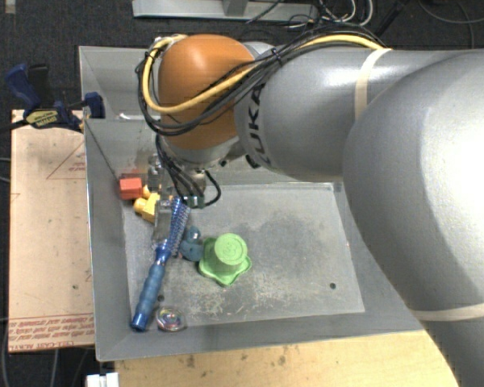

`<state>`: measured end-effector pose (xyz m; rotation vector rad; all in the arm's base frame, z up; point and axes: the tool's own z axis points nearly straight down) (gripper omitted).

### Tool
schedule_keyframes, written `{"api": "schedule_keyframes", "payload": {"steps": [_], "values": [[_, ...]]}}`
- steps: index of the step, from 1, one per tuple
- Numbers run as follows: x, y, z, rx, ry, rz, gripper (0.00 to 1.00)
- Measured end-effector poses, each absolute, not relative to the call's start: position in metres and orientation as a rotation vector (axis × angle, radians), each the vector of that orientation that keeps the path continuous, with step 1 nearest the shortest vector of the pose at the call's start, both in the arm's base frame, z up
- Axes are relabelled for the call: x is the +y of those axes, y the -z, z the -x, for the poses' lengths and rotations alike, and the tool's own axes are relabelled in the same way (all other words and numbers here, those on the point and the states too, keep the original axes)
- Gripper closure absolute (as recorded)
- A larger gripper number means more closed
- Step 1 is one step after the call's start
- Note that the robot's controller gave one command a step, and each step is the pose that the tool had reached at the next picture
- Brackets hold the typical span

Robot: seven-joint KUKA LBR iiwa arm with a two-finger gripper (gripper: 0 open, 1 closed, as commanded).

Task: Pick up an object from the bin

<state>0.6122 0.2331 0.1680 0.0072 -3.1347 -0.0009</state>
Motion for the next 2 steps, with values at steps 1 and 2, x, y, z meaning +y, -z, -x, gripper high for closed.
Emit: {"api": "schedule_keyframes", "payload": {"steps": [1,2], "values": [[0.181,-0.097,-0.545,-3.117,0.000,-0.406,0.00],[0.184,-0.076,-0.570,-3.145,0.012,-0.210,0.00]]}}
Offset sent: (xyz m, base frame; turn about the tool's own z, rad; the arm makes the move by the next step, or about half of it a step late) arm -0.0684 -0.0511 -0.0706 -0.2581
